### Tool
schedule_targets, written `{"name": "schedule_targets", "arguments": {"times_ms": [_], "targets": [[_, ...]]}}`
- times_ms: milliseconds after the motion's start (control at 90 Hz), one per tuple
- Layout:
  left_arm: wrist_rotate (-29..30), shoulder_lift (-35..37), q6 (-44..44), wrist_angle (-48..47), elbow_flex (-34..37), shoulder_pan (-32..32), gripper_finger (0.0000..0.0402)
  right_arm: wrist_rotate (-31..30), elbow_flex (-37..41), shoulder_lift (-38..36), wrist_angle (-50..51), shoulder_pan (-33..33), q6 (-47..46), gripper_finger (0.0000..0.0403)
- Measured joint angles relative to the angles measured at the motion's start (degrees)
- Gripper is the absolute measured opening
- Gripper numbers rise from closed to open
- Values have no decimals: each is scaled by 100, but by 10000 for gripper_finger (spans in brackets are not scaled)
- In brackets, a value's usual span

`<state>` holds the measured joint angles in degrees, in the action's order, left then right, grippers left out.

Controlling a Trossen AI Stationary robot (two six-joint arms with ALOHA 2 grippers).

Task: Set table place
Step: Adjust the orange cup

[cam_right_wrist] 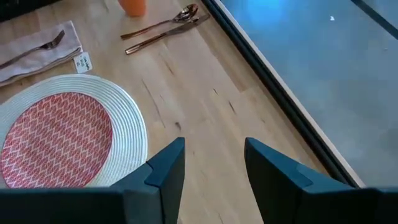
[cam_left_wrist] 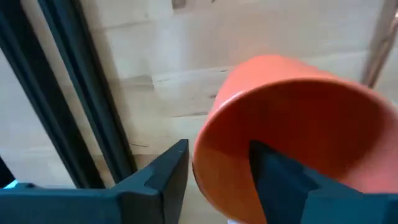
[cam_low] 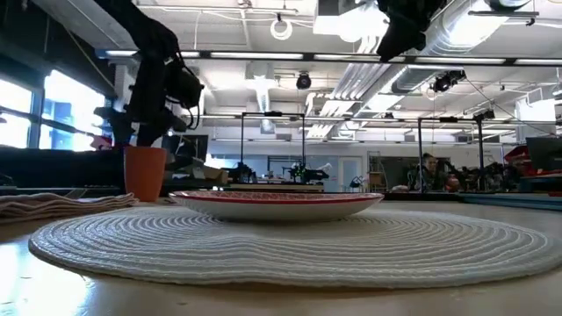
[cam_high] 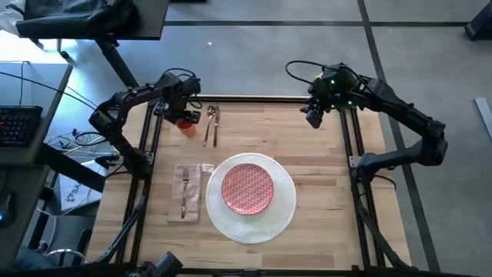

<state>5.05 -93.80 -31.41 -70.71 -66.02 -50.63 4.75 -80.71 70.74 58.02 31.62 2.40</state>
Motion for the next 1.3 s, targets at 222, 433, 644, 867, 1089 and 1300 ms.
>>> {"name": "schedule_targets", "arguments": {"times_ms": [222,433,644,867,1089,1300], "targets": [[141,2,20,-28,-10,74,18,0,0,0,2,1,-1,145],[65,22,53,-772,-471,449,2,0,0,0,2,1,-1,145],[-316,338,-164,-1350,-520,994,0,0,0,0,2,1,2,145],[-324,821,-348,-1233,29,1354,0,0,0,0,0,1,3,145],[-464,1137,-594,-899,749,1436,0,0,0,0,-2,1,53,145],[-671,1233,-661,-375,1247,1428,0,0,0,0,-2,2,61,145]]}}
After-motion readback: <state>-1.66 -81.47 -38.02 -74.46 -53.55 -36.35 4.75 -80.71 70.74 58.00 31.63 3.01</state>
